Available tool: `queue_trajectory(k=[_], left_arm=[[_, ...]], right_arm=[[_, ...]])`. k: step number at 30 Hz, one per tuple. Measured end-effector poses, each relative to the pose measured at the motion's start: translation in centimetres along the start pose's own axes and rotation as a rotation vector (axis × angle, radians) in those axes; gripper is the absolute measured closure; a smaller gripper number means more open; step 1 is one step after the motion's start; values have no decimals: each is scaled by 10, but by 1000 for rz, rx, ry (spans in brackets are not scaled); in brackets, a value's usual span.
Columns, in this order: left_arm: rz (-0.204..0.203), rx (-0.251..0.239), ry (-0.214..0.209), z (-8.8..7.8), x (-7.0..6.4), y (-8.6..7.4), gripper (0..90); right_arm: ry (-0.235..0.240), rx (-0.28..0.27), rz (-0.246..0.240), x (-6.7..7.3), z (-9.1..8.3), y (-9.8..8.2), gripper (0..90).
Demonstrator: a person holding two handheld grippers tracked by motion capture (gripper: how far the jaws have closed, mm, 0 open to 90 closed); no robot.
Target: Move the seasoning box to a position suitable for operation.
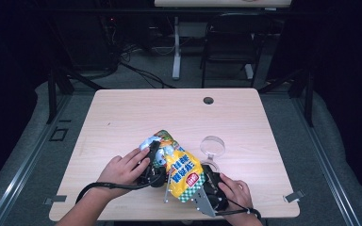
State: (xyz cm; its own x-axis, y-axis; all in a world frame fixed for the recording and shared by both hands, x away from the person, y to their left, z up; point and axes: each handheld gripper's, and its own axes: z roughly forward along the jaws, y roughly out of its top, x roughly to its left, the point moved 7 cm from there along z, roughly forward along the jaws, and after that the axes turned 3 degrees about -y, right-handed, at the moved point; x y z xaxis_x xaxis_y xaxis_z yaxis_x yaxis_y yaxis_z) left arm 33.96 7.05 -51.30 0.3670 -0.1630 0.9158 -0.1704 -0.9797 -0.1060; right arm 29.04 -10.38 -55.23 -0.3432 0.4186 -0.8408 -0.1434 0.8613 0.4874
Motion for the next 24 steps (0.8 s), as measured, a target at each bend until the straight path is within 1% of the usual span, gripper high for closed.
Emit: queue_trajectory(k=[4, 10, 11, 17, 19, 24], left_arm=[[18, 1, 11, 0, 2, 0, 556], [30, 3, 15, -1, 3, 1, 556], [27, 2, 14, -1, 3, 1, 556], [41, 1, 19, -1, 6, 1, 562], [52, 1, 23, -2, 7, 1, 566], [61, 0, 32, -1, 8, 3, 567]], right_arm=[[3, 1, 1, 0, 0, 0, 712], [5, 5, 4, 0, 0, 0, 711], [5, 5, 5, 0, 0, 0, 711], [7, 3, 12, 0, 1, 0, 711], [9, 0, 17, 1, 1, 0, 711], [9, 7, 11, 1, 1, -1, 711]])
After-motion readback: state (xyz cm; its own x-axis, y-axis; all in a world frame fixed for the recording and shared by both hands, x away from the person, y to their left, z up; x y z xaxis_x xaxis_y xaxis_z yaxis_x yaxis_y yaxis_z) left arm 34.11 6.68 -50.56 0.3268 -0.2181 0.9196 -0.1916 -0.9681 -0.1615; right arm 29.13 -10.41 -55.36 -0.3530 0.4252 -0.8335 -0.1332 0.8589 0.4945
